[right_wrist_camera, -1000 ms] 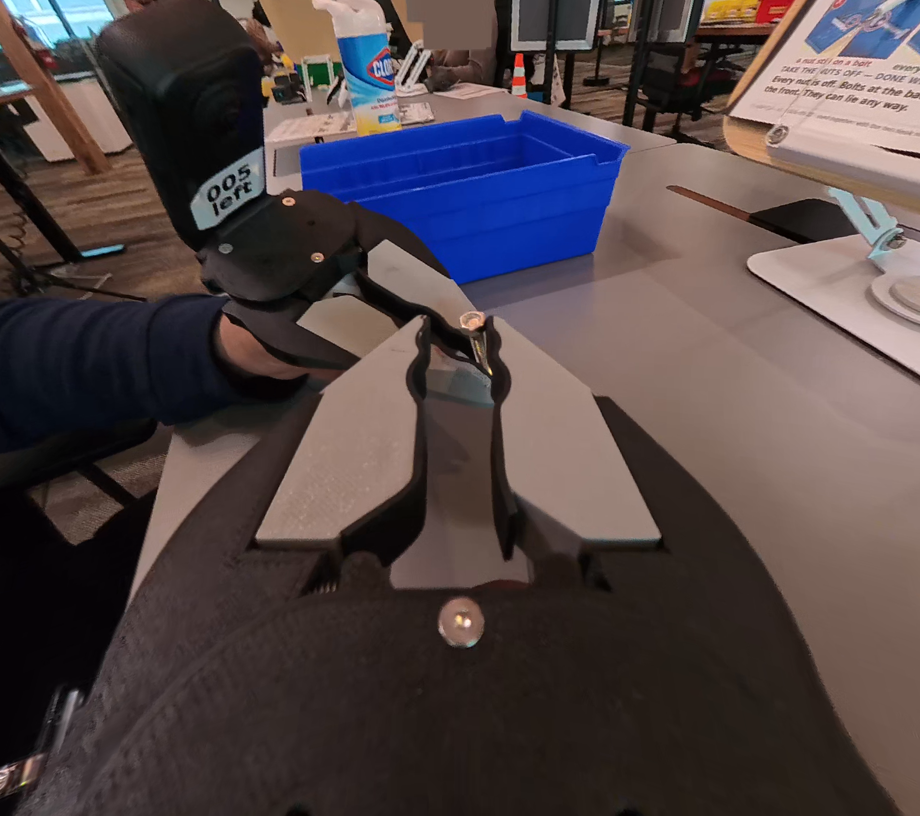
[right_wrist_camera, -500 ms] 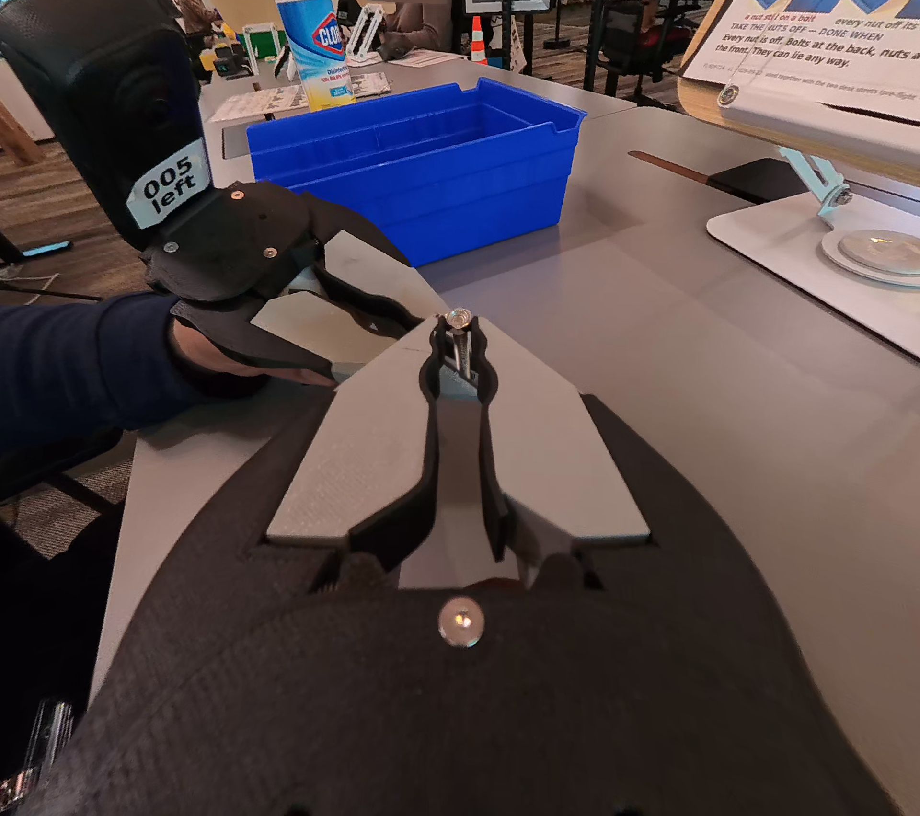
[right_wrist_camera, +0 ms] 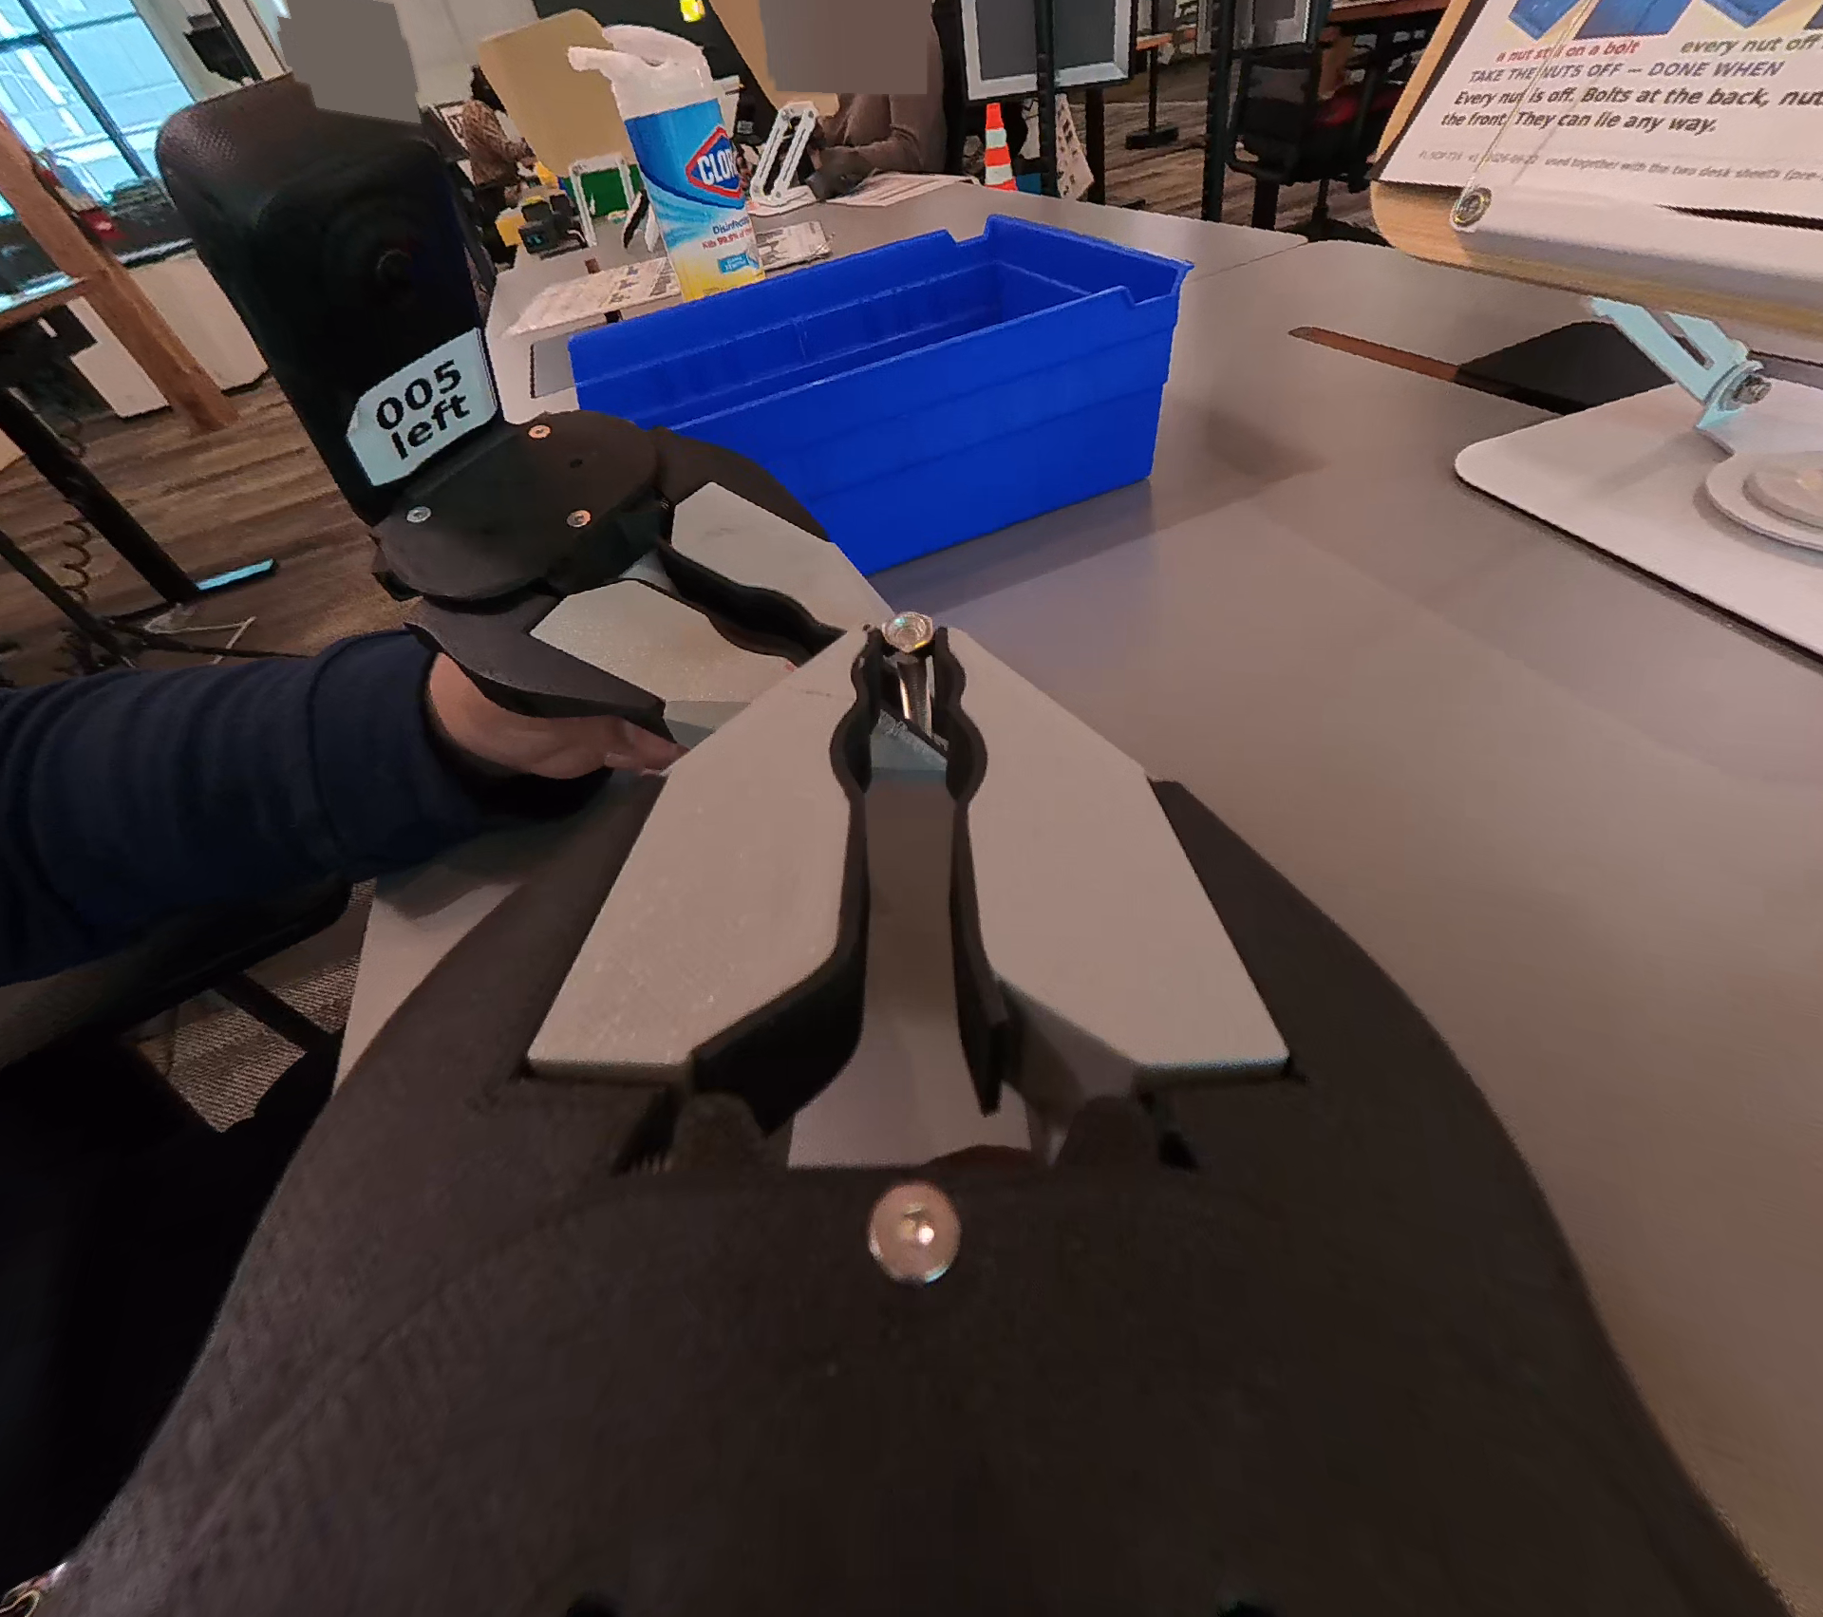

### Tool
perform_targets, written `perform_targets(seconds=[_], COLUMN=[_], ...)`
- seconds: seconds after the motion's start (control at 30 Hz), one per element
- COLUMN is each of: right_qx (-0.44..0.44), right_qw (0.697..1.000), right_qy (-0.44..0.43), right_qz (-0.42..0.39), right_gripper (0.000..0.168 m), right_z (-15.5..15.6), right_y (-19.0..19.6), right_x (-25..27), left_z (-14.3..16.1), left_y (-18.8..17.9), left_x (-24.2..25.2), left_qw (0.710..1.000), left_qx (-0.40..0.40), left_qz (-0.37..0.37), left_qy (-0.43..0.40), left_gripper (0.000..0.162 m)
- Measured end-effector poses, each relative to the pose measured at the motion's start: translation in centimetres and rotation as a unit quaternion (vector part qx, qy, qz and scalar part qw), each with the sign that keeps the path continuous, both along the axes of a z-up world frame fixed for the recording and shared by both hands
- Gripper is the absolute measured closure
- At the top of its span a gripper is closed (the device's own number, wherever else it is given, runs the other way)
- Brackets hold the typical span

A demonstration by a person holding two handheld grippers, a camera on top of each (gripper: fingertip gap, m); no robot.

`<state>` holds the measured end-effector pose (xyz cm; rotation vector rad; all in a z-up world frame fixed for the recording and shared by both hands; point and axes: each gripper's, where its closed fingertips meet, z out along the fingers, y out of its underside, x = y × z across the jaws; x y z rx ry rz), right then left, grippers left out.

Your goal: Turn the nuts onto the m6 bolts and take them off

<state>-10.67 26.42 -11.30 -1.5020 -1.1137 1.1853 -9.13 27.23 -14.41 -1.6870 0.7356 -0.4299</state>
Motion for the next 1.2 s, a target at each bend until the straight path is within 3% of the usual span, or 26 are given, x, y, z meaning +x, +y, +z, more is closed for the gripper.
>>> perform_targets(seconds=[0.43,0.73,0.9,1.03,1.2], right_qx=[0.002,-0.020,-0.007,0.012,-0.024], right_qw=[1.000,0.999,0.998,1.000,0.999], right_qy=[0.019,0.030,0.055,0.016,0.026], right_qz=[-0.007,-0.038,0.012,-0.022,-0.029], right_gripper=[0.141,0.147,0.141,0.143,0.145], right_z=[0.6,0.8,1.8,0.6,0.5], right_y=[0.2,1.7,-0.2,0.5,1.4], right_x=[0.1,1.1,0.6,0.2,0.8], left_z=[0.3,1.3,0.8,0.9,1.0], left_y=[0.1,0.2,0.1,-0.2,0.2], left_x=[-0.2,-0.9,-0.4,0.0,-0.7], left_qw=[1.000,0.999,1.000,1.000,1.000], left_qx=[0.006,0.022,0.016,0.025,0.015], left_qz=[0.006,0.019,0.012,0.003,0.014], left_qy=[-0.006,-0.022,-0.012,-0.006,-0.021], left_gripper=[0.160,0.159,0.160,0.160,0.160])
